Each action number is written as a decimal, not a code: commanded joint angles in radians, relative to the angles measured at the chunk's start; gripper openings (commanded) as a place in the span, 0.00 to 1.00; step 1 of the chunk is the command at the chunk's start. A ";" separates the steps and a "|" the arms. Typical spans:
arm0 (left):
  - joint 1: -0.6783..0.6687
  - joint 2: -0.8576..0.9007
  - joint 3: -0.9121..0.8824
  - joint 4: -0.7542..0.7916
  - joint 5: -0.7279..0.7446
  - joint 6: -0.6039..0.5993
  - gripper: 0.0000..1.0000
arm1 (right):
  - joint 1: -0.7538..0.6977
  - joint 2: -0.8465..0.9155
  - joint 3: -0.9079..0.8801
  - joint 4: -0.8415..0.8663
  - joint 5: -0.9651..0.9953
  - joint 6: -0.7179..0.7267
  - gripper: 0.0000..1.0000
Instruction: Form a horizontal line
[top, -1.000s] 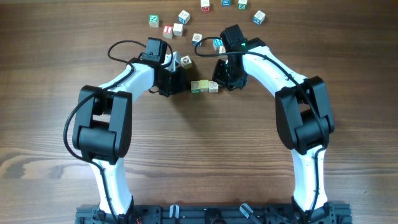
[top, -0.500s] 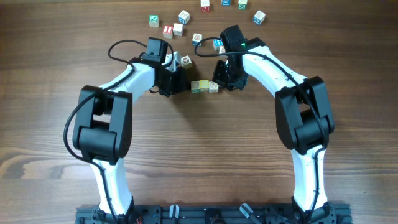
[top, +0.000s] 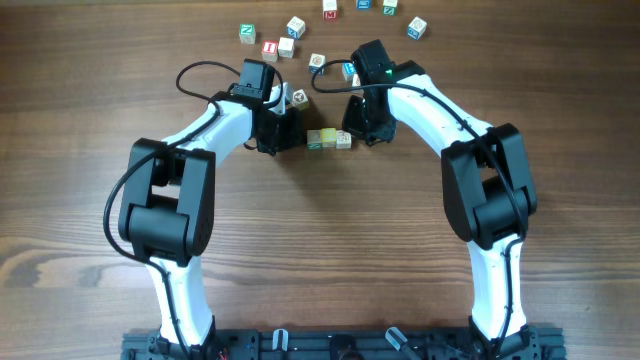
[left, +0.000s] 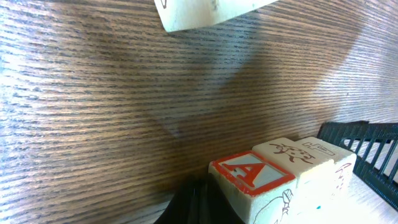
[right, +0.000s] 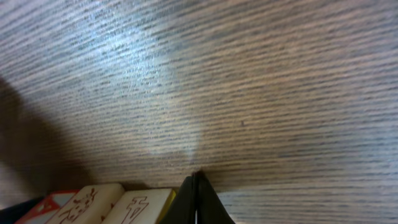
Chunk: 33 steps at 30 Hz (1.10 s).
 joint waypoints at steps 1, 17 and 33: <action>0.005 0.116 -0.069 -0.050 -0.270 -0.002 0.04 | -0.017 0.028 -0.017 0.005 0.095 -0.026 0.04; 0.064 0.116 -0.069 -0.102 -0.433 -0.189 0.04 | -0.067 0.014 0.042 0.240 -0.142 -0.187 0.05; 0.097 0.116 -0.069 -0.098 -0.418 -0.193 0.05 | 0.030 0.037 0.039 0.319 -0.158 -0.184 0.04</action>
